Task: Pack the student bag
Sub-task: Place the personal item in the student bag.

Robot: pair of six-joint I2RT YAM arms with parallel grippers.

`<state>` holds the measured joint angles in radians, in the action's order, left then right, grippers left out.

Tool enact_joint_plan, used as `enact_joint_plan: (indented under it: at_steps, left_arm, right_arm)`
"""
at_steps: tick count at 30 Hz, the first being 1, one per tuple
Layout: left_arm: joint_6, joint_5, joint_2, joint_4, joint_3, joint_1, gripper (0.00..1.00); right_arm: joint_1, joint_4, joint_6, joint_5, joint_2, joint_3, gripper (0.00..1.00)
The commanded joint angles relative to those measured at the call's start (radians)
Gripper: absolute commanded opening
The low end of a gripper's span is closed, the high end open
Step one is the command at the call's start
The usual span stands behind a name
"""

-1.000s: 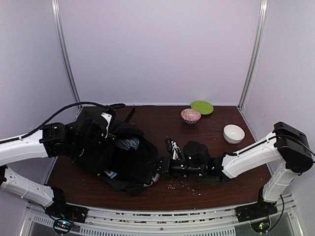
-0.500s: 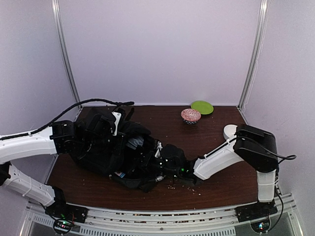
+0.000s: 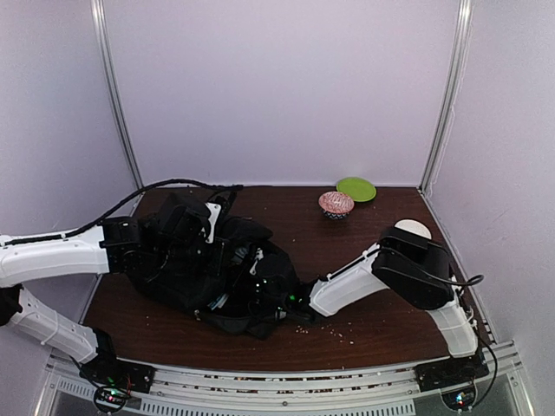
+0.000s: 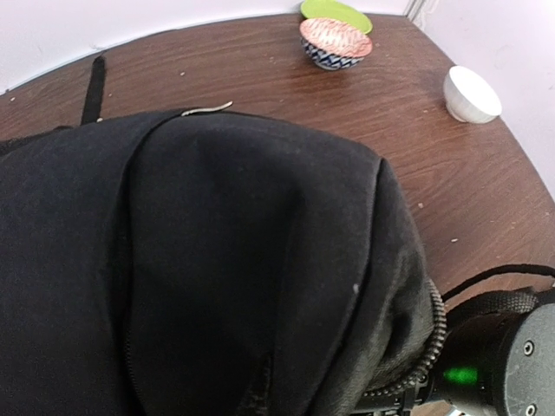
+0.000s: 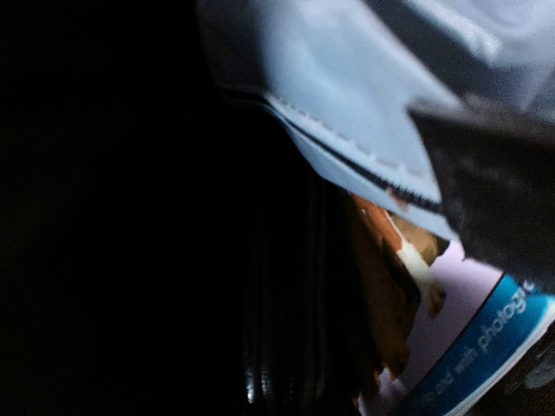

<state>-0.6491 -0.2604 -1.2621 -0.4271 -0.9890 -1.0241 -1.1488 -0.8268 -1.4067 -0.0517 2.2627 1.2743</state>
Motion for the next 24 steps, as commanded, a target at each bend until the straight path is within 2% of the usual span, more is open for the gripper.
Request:
enact_joint_plan:
  at_steps: [1, 2, 3, 4, 7, 14, 24]
  left_arm:
    - [-0.023, 0.139, 0.029, 0.266, -0.001, -0.027, 0.00]
    - [-0.023, 0.129, 0.033, 0.263, 0.004, -0.027, 0.00]
    - [-0.023, 0.118, 0.037, 0.261, 0.009, -0.027, 0.00]
    - [-0.021, 0.109, 0.040, 0.258, 0.013, -0.027, 0.00]
    - [-0.020, 0.075, 0.046, 0.245, 0.021, -0.025, 0.00]
    - [-0.018, 0.008, 0.028, 0.194, 0.012, -0.022, 0.00]
    - [-0.014, -0.032, 0.036, 0.175, 0.053, -0.021, 0.00]
  right_arm:
    - [0.009, 0.031, 0.041, -0.076, 0.065, 0.069, 0.06]
    - [0.009, 0.024, 0.051, -0.081, 0.053, 0.054, 0.15]
    - [0.010, 0.026, 0.066, -0.083, 0.030, 0.041, 0.30]
    - [0.011, 0.038, 0.090, -0.088, 0.005, 0.031, 0.38]
    - [0.012, 0.111, 0.148, -0.098, -0.076, 0.005, 0.50]
    - [0.015, 0.132, 0.140, -0.126, -0.237, -0.155, 0.60]
    - [0.017, 0.148, 0.237, -0.142, -0.495, -0.467, 0.64]
